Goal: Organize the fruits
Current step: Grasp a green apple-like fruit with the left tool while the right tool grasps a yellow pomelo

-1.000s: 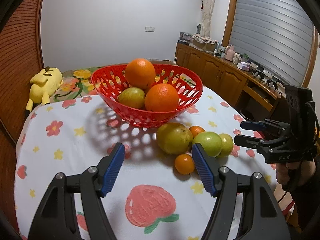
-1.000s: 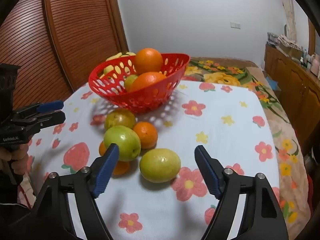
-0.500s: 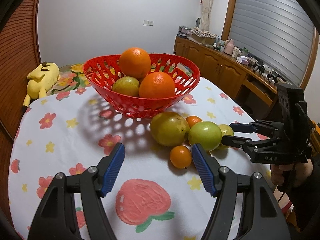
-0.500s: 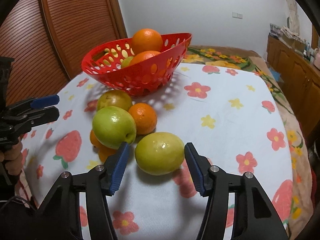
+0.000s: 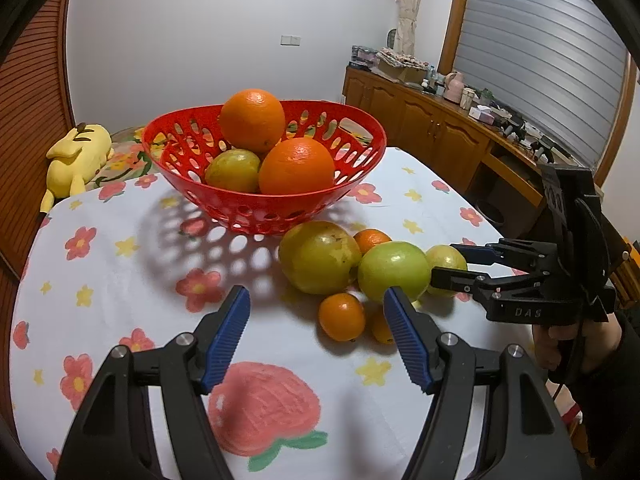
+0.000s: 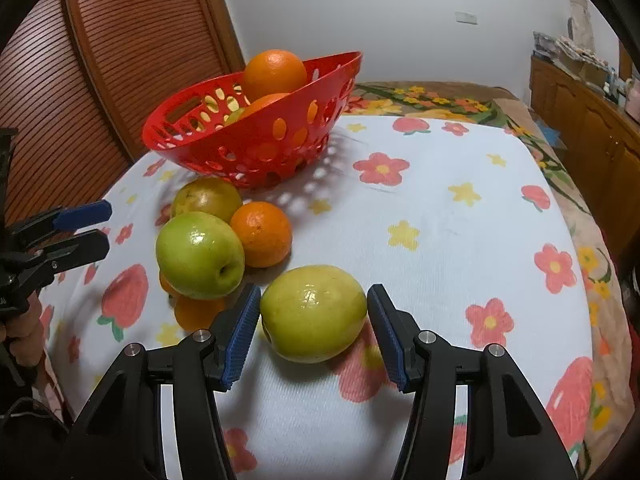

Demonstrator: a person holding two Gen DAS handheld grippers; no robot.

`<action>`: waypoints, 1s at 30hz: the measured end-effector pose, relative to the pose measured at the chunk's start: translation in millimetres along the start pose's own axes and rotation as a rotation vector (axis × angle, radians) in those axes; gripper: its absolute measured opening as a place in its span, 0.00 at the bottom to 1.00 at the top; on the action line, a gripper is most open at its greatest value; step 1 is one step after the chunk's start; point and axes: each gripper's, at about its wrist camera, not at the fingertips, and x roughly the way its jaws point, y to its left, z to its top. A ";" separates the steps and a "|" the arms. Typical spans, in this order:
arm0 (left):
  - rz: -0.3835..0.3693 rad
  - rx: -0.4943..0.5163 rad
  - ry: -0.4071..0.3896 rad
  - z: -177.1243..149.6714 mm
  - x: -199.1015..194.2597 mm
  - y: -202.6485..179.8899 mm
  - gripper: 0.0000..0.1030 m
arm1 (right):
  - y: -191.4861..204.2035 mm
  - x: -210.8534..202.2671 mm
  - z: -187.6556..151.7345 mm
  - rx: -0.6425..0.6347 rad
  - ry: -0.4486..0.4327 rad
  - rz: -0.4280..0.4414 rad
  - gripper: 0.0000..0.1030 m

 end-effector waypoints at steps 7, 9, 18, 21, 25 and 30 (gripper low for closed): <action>-0.034 0.031 0.004 3.6 7.2 -14.5 0.68 | -3.0 -9.7 -8.0 -0.007 -0.018 0.012 0.54; -0.043 0.040 0.007 5.4 9.1 -19.1 0.67 | -4.2 -17.3 -11.9 -0.012 -0.036 0.006 0.54; -0.077 0.061 0.027 13.5 23.6 -39.8 0.61 | -20.1 -33.5 -30.6 0.008 -0.059 -0.031 0.54; -0.077 0.065 0.033 14.1 28.1 -45.8 0.61 | -19.8 -35.9 -36.4 0.008 -0.068 -0.038 0.54; -0.061 0.077 0.050 15.0 35.1 -53.4 0.61 | -18.5 -36.7 -39.9 0.000 -0.090 -0.040 0.54; -0.029 0.090 0.061 15.7 40.5 -57.1 0.63 | -21.6 -36.8 -40.9 0.005 -0.104 -0.032 0.54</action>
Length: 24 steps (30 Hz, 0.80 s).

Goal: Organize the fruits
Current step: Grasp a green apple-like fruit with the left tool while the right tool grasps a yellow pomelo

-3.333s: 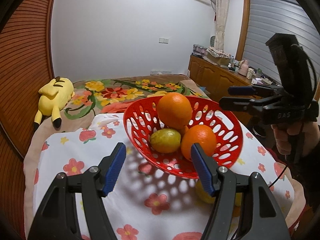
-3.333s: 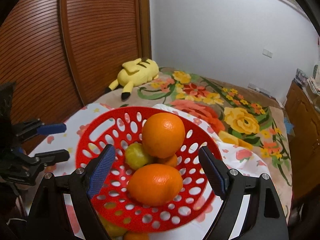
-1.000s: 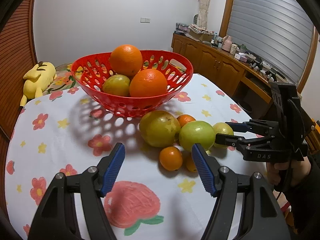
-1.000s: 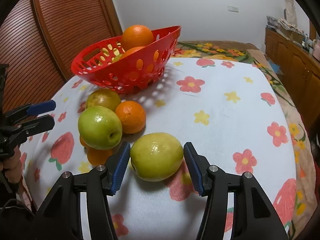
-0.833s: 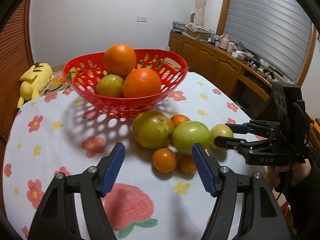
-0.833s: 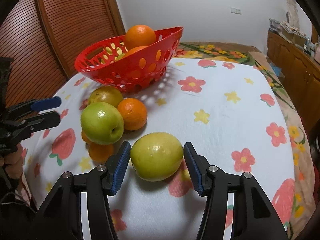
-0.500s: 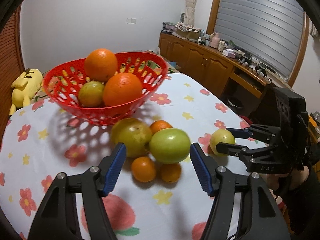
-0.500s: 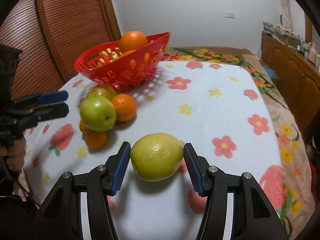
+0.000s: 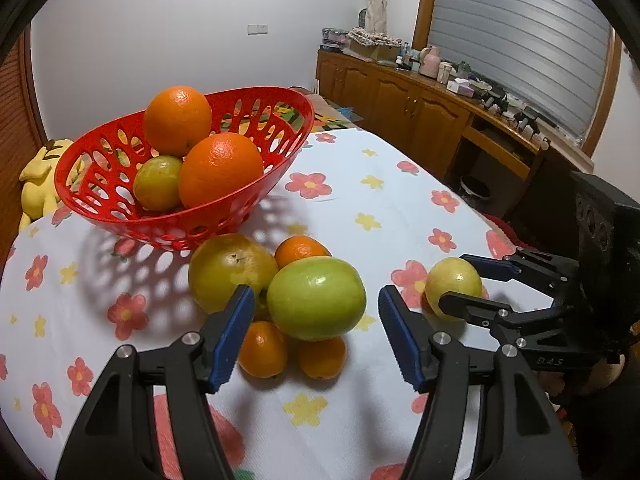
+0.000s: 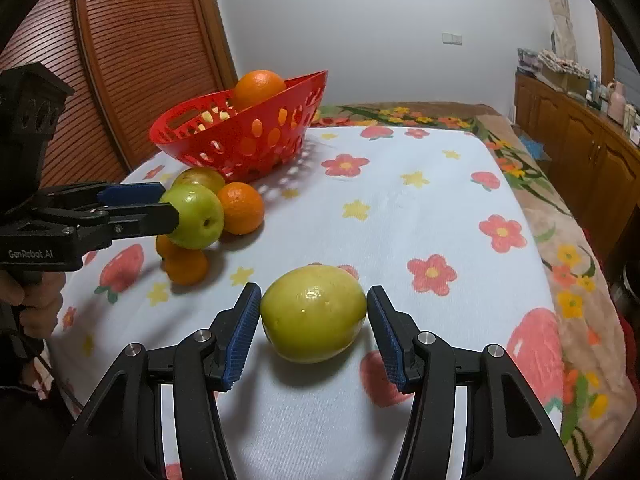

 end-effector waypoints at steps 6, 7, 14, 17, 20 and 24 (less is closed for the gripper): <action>0.050 0.030 0.026 -1.3 10.6 -6.9 0.64 | -0.7 -1.2 -1.9 -0.003 -0.007 -0.006 0.54; 0.051 0.032 0.029 -1.8 11.8 -7.7 0.64 | -0.2 -1.3 -2.1 -0.004 -0.008 -0.008 0.54; 0.080 0.054 0.029 -0.8 15.6 -12.6 0.65 | -0.1 -0.9 -2.3 0.000 -0.008 -0.006 0.54; 0.097 0.077 0.022 -2.0 17.0 -15.9 0.65 | 0.3 -0.9 -2.3 -0.001 -0.008 -0.007 0.54; 0.115 0.097 0.008 -4.1 17.1 -16.9 0.55 | -0.1 -1.0 -2.3 0.000 -0.009 -0.006 0.54; 0.077 0.066 0.004 -5.2 14.3 -10.7 0.55 | 0.1 -0.8 -2.5 -0.001 -0.007 -0.006 0.55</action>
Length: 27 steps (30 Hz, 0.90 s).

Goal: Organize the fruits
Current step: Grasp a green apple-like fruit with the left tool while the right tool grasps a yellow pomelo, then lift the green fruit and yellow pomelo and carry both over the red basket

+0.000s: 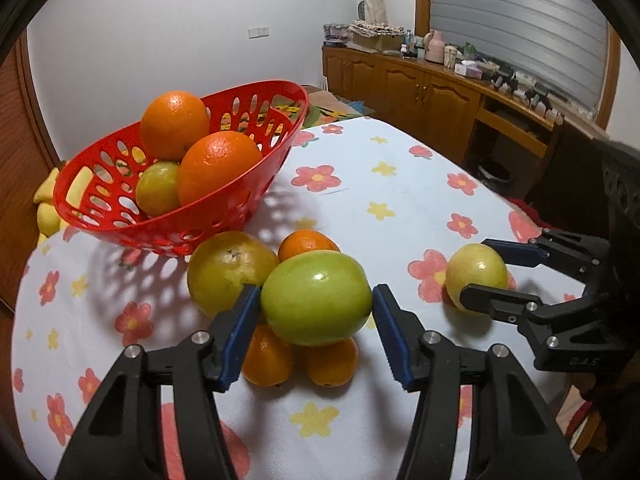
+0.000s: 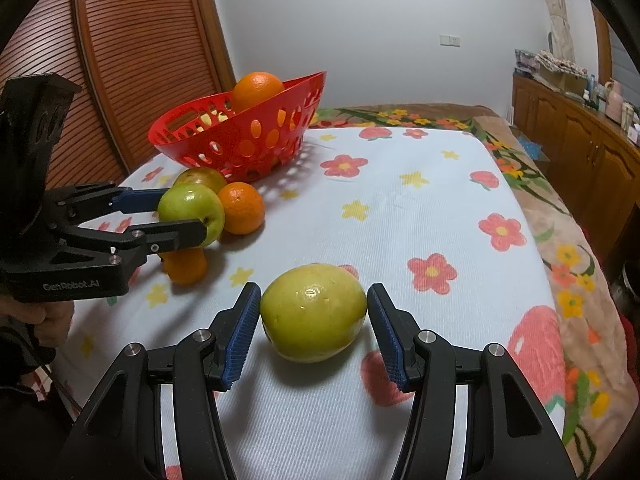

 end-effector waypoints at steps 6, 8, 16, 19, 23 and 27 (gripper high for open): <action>-0.044 -0.019 -0.019 -4.9 -12.3 3.6 0.55 | 0.4 2.2 -0.1 0.004 0.015 0.007 0.55; -0.054 -0.020 -0.031 -6.4 -18.3 3.3 0.55 | 1.1 2.8 0.1 0.003 0.015 0.004 0.55; -0.070 -0.054 -0.079 -7.5 -42.8 14.9 0.55 | 1.8 3.9 -0.4 0.001 0.017 0.004 0.55; -0.062 -0.064 -0.092 -6.8 -49.4 21.3 0.55 | 2.2 4.1 -0.4 0.001 0.016 0.002 0.55; -0.058 -0.077 -0.110 -6.5 -57.0 29.7 0.55 | 4.0 4.2 0.6 -0.003 0.019 -0.005 0.55; -0.055 -0.089 -0.131 -5.6 -64.6 37.6 0.55 | 5.2 3.3 3.9 0.002 0.015 0.004 0.55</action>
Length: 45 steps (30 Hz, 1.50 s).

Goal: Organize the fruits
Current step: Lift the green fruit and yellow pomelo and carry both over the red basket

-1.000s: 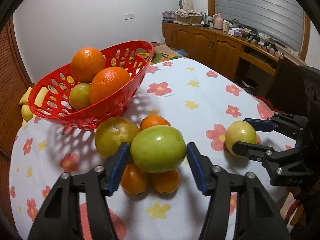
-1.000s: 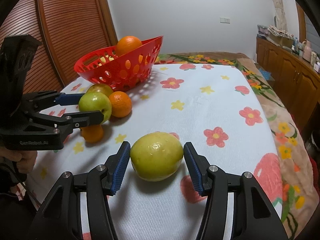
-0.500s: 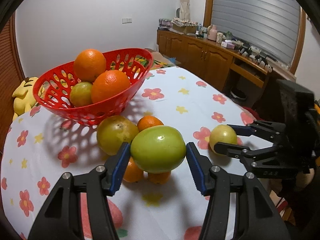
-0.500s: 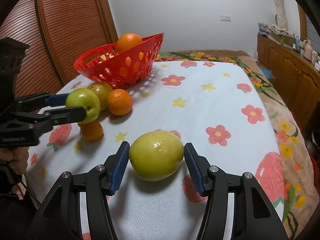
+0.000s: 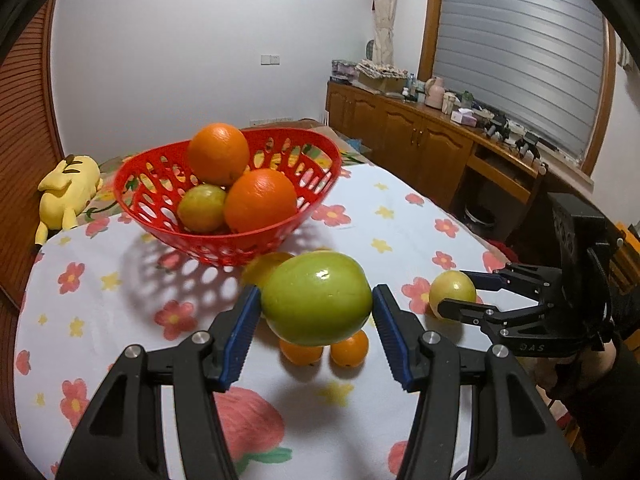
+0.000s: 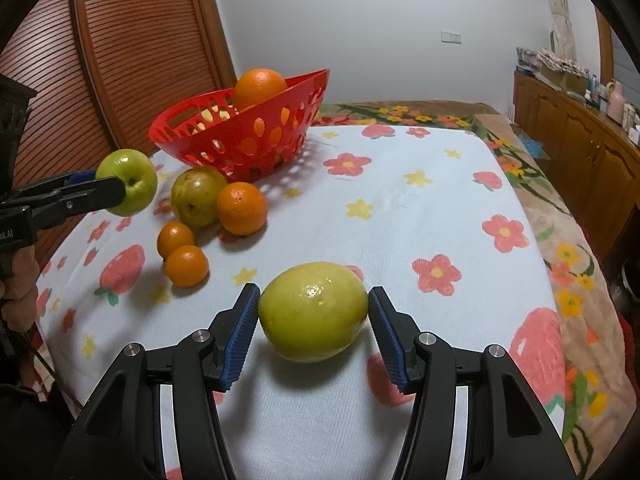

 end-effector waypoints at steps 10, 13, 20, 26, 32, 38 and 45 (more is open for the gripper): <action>0.022 -0.022 -0.042 6.7 -15.6 18.3 0.55 | 19.2 -10.0 26.7 -0.054 -0.032 0.014 0.55; 0.028 -0.028 -0.052 8.5 -18.7 24.0 0.55 | 24.2 -11.6 36.8 -0.071 -0.044 0.014 0.55; 0.036 -0.041 -0.065 10.9 -21.0 33.9 0.55 | 37.0 -14.9 57.4 -0.105 -0.069 0.025 0.55; 0.049 -0.049 -0.072 16.1 -19.3 42.9 0.55 | 44.9 -13.8 75.9 -0.131 -0.084 0.033 0.55; 0.063 -0.057 -0.074 25.6 -16.1 55.7 0.55 | 51.2 -12.4 97.1 -0.153 -0.098 0.042 0.55; 0.069 -0.057 -0.070 35.8 -5.8 69.2 0.55 | 58.9 -5.5 119.7 -0.191 -0.110 0.047 0.55; 0.068 -0.052 -0.047 41.6 14.1 76.2 0.55 | 62.2 16.8 137.9 -0.208 -0.090 0.065 0.55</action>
